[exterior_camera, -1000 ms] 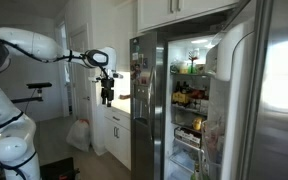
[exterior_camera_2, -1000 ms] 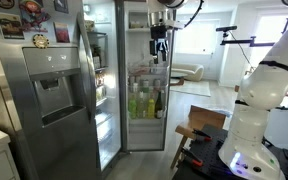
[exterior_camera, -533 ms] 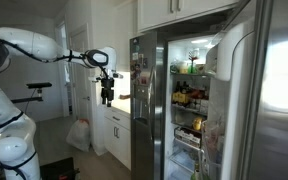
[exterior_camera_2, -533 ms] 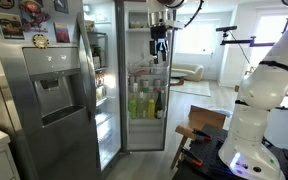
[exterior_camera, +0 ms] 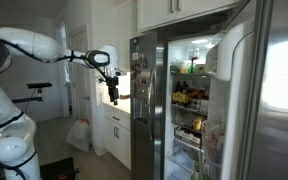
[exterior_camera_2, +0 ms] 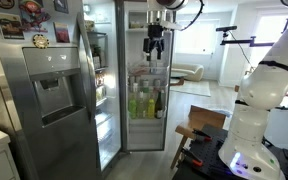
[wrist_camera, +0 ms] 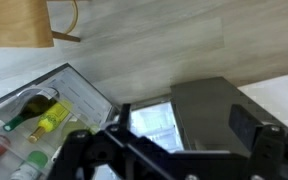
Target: Take the packet from the door of the refrigerator and place it on the chair
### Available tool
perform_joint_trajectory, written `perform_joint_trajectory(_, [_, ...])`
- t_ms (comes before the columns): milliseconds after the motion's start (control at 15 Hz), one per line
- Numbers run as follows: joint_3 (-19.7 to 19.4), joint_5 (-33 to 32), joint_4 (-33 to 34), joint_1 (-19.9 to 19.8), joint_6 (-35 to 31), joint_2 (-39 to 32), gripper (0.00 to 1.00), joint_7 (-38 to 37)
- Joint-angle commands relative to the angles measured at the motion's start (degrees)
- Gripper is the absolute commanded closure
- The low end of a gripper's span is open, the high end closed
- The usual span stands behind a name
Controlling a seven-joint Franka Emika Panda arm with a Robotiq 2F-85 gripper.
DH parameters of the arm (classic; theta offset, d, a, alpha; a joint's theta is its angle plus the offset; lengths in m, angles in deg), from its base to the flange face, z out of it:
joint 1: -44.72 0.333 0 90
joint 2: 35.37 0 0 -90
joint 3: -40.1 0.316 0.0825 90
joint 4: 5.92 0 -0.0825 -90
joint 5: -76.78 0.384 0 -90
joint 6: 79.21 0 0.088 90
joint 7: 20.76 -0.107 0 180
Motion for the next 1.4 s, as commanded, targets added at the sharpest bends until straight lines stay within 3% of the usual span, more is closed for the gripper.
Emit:
perform_joint_trajectory(0, [-0.72,0.91,-0.12,-1.35,-9.42,-0.9,0.0,-5.67])
perform_joint_trajectory(733, [-0.65,-4.61,-0.1,-8.28,-41.76,-5.39,0.0,-20.69])
perform_joint_trajectory(1067, [0.53,-13.89,1.0,-14.71,-52.93,-7.76,0.0,-31.21])
perform_joint_trajectory(1333, [1.57,-23.33,2.97,-19.78,-57.0,-9.19,0.0,-40.55])
